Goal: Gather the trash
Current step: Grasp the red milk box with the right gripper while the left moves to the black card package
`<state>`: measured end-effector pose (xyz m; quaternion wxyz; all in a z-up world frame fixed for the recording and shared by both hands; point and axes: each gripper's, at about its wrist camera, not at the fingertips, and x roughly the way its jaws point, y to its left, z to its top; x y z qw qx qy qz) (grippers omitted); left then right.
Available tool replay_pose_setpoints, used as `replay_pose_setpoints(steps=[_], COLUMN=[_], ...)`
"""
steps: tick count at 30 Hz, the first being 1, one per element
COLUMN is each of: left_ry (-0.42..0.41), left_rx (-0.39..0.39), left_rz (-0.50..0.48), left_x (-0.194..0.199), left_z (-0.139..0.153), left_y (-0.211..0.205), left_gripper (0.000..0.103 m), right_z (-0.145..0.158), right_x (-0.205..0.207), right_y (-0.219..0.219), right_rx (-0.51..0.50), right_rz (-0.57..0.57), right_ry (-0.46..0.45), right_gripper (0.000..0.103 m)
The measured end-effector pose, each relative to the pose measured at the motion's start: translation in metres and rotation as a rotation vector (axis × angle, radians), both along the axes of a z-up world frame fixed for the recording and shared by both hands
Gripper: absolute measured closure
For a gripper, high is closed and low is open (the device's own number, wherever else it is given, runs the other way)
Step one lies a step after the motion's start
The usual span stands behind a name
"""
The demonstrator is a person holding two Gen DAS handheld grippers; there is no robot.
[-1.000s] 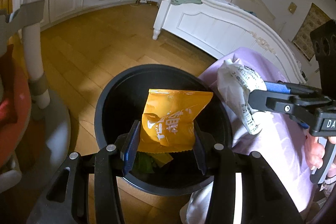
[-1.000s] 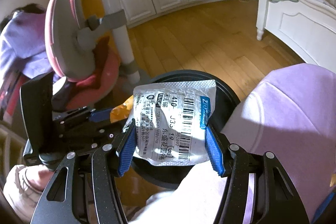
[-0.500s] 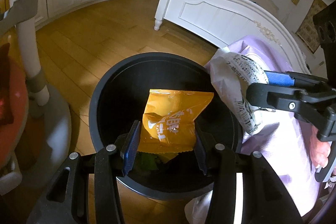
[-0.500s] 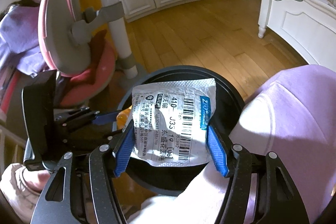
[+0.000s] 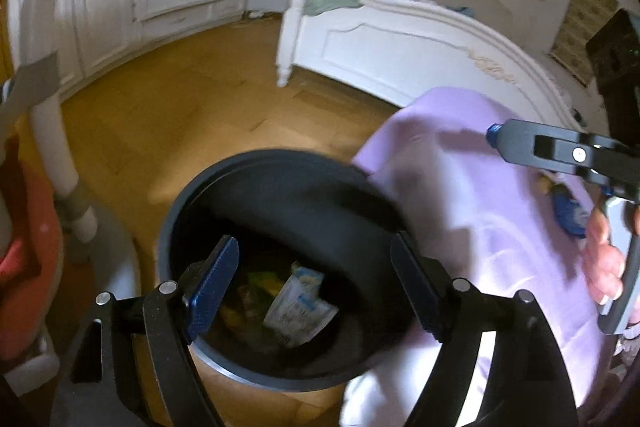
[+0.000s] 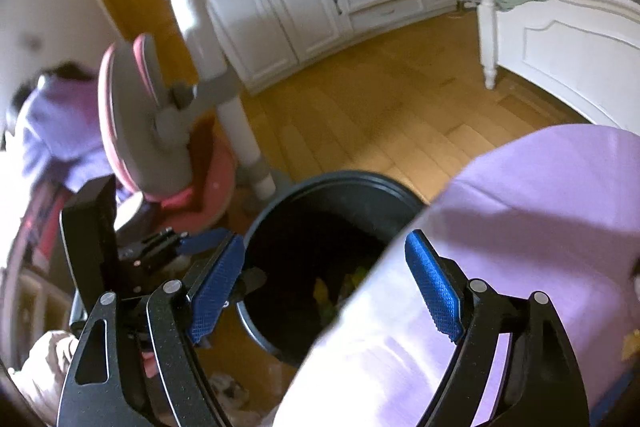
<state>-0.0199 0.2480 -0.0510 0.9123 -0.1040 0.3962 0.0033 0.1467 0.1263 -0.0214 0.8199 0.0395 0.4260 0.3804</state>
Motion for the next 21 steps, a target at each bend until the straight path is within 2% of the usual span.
replay_pose_setpoints(steps=[6, 12, 15, 17, 18, 21], left_ry=[-0.069, -0.083, -0.067, -0.055, -0.048, -0.029], left_rx=[-0.007, -0.018, -0.017, -0.011, -0.007, 0.006], left_rz=[-0.145, -0.340, -0.434, -0.486, -0.513, -0.567], left_x=[0.019, 0.038, 0.047, 0.054, 0.058, 0.070], left_z=[0.035, 0.048, 0.045, 0.042, 0.039, 0.031], left_y=[-0.061, -0.142, -0.185, -0.211, -0.225, -0.254], left_gripper=[0.025, 0.024, 0.024, 0.024, 0.024, 0.023], right_z=[0.022, 0.031, 0.027, 0.018, 0.014, -0.003], right_x=[-0.011, -0.030, -0.049, -0.064, -0.071, -0.095], right_y=[-0.080, -0.167, -0.221, -0.253, -0.263, -0.287], right_rx=[0.087, 0.080, 0.042, 0.002, -0.018, -0.125], right_rz=[-0.098, -0.206, -0.273, -0.282, -0.273, -0.195], right_ry=[-0.011, -0.038, -0.054, -0.053, -0.052, -0.063], right_gripper=[0.021, 0.021, 0.021, 0.016, 0.012, 0.010])
